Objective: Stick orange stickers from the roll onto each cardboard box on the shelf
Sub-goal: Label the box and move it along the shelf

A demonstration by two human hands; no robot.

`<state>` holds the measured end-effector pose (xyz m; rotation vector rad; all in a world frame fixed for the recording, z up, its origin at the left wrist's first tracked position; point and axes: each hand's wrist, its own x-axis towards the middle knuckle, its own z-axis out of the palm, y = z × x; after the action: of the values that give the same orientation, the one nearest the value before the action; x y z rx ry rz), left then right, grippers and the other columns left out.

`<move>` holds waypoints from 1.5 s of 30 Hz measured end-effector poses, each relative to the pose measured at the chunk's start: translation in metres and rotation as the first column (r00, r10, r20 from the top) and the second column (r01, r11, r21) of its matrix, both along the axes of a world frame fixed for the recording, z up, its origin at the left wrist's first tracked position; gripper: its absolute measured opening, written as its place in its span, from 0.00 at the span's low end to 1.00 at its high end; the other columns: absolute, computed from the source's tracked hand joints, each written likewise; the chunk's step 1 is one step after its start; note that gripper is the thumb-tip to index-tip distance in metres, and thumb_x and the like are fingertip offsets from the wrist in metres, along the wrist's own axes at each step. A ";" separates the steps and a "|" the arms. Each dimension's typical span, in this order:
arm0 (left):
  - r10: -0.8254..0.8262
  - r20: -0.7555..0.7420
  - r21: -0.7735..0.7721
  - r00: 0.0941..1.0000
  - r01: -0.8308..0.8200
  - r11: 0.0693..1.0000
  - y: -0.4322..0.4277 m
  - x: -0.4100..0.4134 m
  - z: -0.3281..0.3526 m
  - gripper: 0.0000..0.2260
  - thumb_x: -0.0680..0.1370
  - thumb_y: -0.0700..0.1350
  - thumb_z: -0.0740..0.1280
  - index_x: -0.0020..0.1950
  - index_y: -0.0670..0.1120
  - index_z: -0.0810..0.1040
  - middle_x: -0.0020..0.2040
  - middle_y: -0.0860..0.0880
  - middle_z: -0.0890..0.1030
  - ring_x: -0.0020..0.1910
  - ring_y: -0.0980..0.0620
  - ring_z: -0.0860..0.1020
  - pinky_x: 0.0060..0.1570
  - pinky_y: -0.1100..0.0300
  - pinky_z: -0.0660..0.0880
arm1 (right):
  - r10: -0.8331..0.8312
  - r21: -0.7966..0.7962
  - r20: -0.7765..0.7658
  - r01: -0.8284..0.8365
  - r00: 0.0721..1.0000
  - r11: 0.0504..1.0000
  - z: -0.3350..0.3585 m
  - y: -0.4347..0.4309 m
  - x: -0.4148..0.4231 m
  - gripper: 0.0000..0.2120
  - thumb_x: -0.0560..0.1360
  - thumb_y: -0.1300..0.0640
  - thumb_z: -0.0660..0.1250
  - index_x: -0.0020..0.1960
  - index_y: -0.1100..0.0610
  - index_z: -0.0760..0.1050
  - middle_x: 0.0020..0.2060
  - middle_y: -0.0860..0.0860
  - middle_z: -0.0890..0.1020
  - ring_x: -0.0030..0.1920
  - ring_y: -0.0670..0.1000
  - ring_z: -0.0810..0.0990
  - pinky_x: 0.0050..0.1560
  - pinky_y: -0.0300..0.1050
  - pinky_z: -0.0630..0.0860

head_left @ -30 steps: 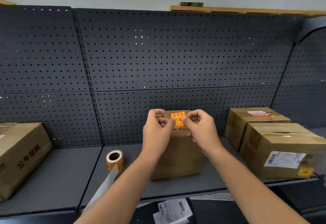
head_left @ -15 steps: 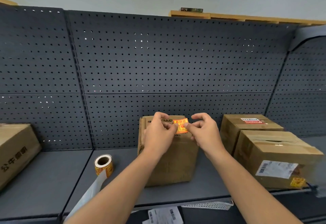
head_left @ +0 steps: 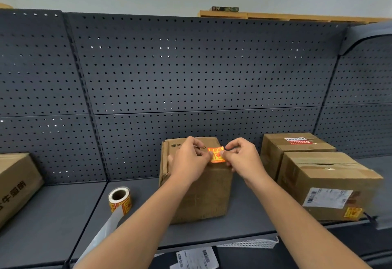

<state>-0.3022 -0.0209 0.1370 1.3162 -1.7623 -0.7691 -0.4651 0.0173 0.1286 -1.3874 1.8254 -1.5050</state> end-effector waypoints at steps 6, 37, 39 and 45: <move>-0.002 0.077 0.006 0.997 0.001 1.000 0.003 -0.006 -0.001 0.11 0.78 0.56 0.72 0.56 0.57 0.73 0.42 0.58 0.84 0.50 0.58 0.79 0.59 0.51 0.58 | -0.007 0.036 0.004 0.007 1.000 0.999 -0.004 0.001 -0.008 0.07 0.76 0.62 0.75 0.49 0.56 0.78 0.41 0.55 0.85 0.38 0.52 0.85 0.35 0.46 0.83; -0.054 0.337 -0.010 0.940 0.061 0.998 -0.007 -0.007 -0.008 0.09 0.80 0.62 0.66 0.56 0.60 0.73 0.45 0.59 0.79 0.56 0.52 0.76 0.65 0.46 0.63 | -0.082 0.032 -0.337 0.099 0.938 0.995 -0.018 -0.004 0.007 0.11 0.76 0.49 0.75 0.47 0.53 0.75 0.35 0.50 0.81 0.36 0.47 0.79 0.34 0.41 0.73; -0.053 0.342 -0.015 0.938 0.062 0.998 -0.008 -0.007 -0.009 0.08 0.80 0.61 0.66 0.56 0.60 0.74 0.45 0.59 0.79 0.56 0.52 0.76 0.66 0.46 0.64 | -0.090 0.035 -0.385 0.112 0.918 0.993 -0.023 -0.004 0.005 0.13 0.76 0.46 0.75 0.48 0.51 0.74 0.35 0.49 0.80 0.36 0.48 0.78 0.34 0.44 0.73; -0.056 0.386 -0.042 0.921 0.078 0.996 -0.005 -0.011 -0.009 0.07 0.81 0.57 0.66 0.57 0.59 0.74 0.48 0.58 0.79 0.56 0.51 0.74 0.63 0.47 0.61 | 0.015 0.251 -0.182 0.032 0.983 0.968 -0.026 -0.006 -0.010 0.17 0.79 0.40 0.69 0.57 0.52 0.75 0.43 0.50 0.80 0.41 0.48 0.78 0.37 0.42 0.71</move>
<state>-0.3131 -0.0258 0.1283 1.4477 -2.1311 -0.5137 -0.4749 0.0112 0.1023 -1.4304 2.0527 -1.1304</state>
